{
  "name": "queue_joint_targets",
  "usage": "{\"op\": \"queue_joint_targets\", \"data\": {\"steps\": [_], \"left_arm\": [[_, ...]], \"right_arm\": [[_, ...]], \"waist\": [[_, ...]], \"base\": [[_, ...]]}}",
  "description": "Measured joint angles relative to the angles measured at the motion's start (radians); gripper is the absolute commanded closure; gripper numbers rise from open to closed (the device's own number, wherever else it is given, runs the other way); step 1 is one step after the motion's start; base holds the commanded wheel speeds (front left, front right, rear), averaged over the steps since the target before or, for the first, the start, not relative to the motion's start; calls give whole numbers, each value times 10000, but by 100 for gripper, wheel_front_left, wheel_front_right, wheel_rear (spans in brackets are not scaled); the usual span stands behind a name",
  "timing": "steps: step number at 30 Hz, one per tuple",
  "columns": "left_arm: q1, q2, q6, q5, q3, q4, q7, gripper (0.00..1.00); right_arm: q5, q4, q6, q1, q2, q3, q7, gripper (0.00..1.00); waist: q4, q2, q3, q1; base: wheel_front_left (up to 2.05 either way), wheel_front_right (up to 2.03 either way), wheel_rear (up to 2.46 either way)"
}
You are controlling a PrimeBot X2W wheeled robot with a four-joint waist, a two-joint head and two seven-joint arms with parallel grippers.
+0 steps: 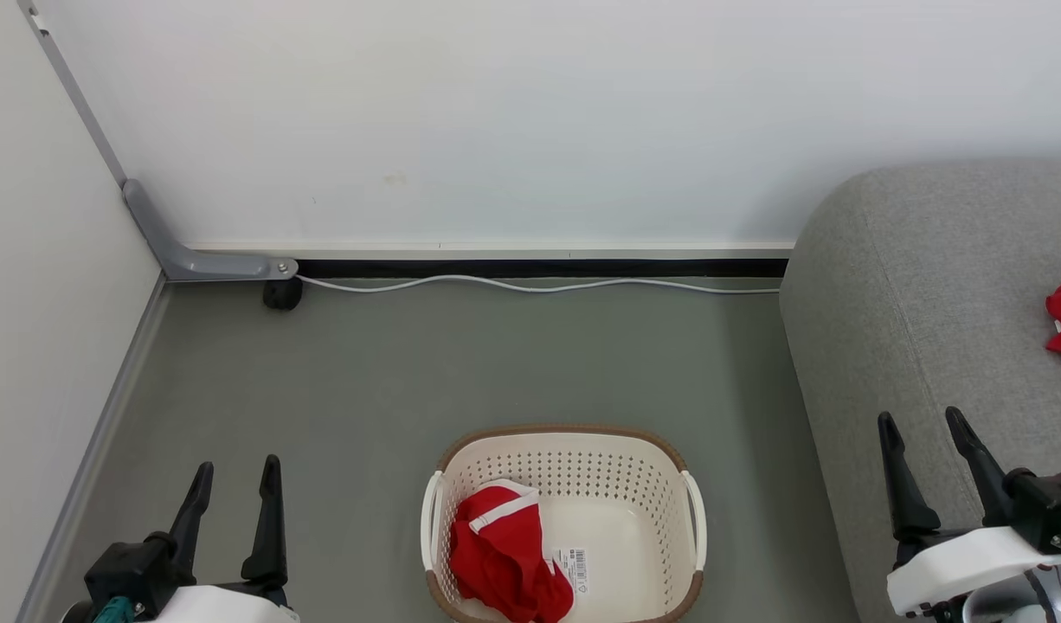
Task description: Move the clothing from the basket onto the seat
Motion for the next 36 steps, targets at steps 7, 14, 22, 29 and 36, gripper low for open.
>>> {"op": "queue_joint_targets", "data": {"steps": [7,14,22,29,36], "left_arm": [[163,-33,-61,71,-8,-77,0,0],[163,-40,-63,52,-142,-81,0,0],[163,-42,-63,-36,-303,-94,0,0],[134,-40,-63,-215,-587,-92,0,0],[-455,-40,-63,-345,-924,-71,0,0]], "right_arm": [[-35,150,0,26,17,-13,0,0],[-33,150,0,22,44,-21,0,0],[-33,115,0,19,59,-33,0,0],[-33,-355,0,-180,84,-163,0,0],[-33,-821,0,-1092,82,-117,0,0]], "waist": [[-39,0,6,0],[-90,0,67,0],[-161,0,170,0],[-265,0,743,0],[-433,0,1806,0]], "base": [[0,0,0],[0,0,0],[0,0,0],[0,0,0],[0,0,0]]}}
